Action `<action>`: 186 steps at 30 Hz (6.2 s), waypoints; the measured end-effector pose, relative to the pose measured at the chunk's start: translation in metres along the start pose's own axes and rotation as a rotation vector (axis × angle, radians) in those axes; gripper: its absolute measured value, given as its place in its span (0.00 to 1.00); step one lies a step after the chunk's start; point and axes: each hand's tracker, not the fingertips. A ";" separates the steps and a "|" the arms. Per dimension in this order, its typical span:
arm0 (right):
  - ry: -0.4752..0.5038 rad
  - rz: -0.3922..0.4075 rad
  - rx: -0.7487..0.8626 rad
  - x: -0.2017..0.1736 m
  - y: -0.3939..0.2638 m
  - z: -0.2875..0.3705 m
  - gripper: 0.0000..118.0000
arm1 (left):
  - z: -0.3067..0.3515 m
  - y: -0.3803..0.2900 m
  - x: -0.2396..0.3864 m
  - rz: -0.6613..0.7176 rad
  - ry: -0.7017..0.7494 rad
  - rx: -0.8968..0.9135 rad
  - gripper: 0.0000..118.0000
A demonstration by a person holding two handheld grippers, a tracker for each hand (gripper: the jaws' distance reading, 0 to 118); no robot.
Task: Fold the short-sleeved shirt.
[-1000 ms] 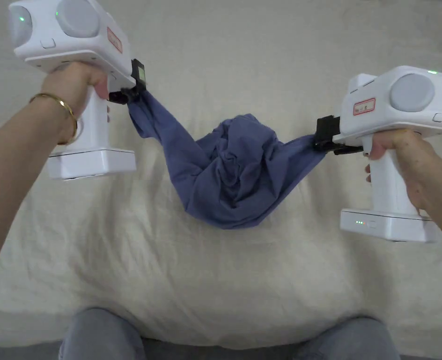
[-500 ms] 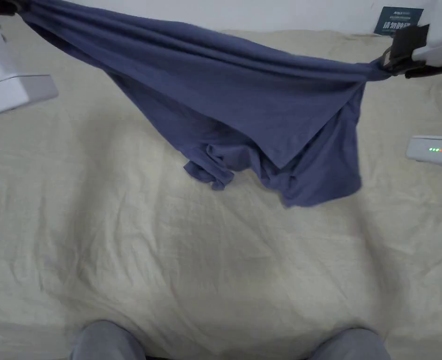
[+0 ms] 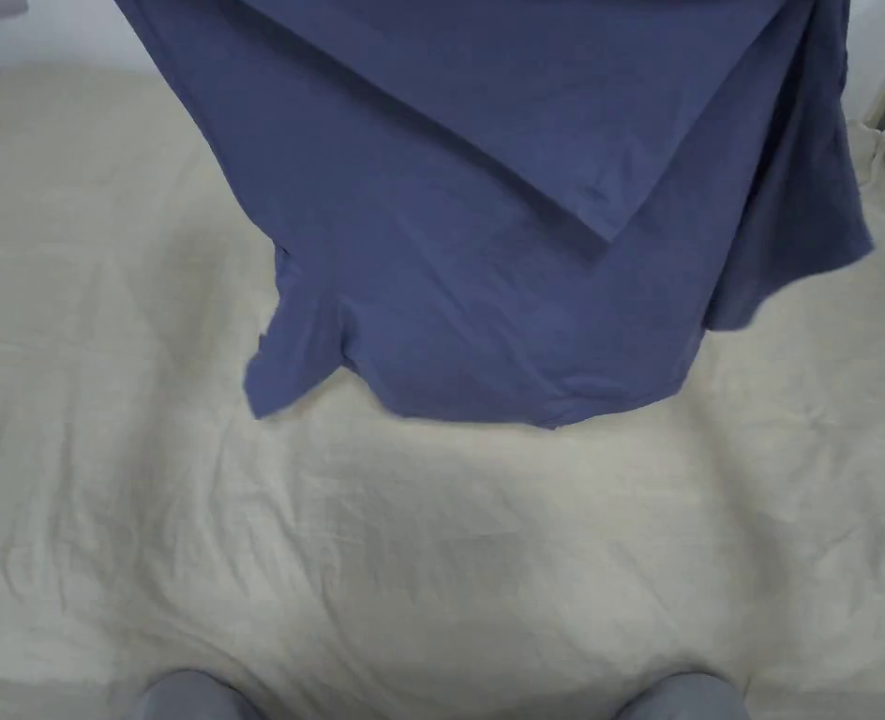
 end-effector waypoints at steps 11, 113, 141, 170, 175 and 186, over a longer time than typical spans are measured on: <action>-0.082 0.035 0.027 -0.014 0.065 -0.054 0.06 | -0.057 0.044 0.057 -0.089 0.120 0.075 0.00; -0.248 0.100 0.002 0.041 -0.316 0.003 0.82 | 0.043 -0.327 -0.034 -0.182 -0.077 -0.220 0.99; -0.143 0.085 0.133 -0.006 -0.355 0.014 0.00 | 0.092 -0.375 0.007 -0.178 -0.200 -0.146 0.00; -0.130 0.073 0.082 -0.009 -0.354 0.000 0.00 | -0.045 -0.349 -0.067 -0.013 -0.054 -0.818 0.91; -0.135 0.077 0.077 -0.008 -0.355 -0.002 0.00 | -0.064 -0.375 -0.073 -0.063 0.016 -0.948 0.91; -0.144 0.083 0.060 -0.005 -0.358 -0.006 0.00 | -0.053 -0.408 -0.069 -0.100 0.006 -0.978 0.22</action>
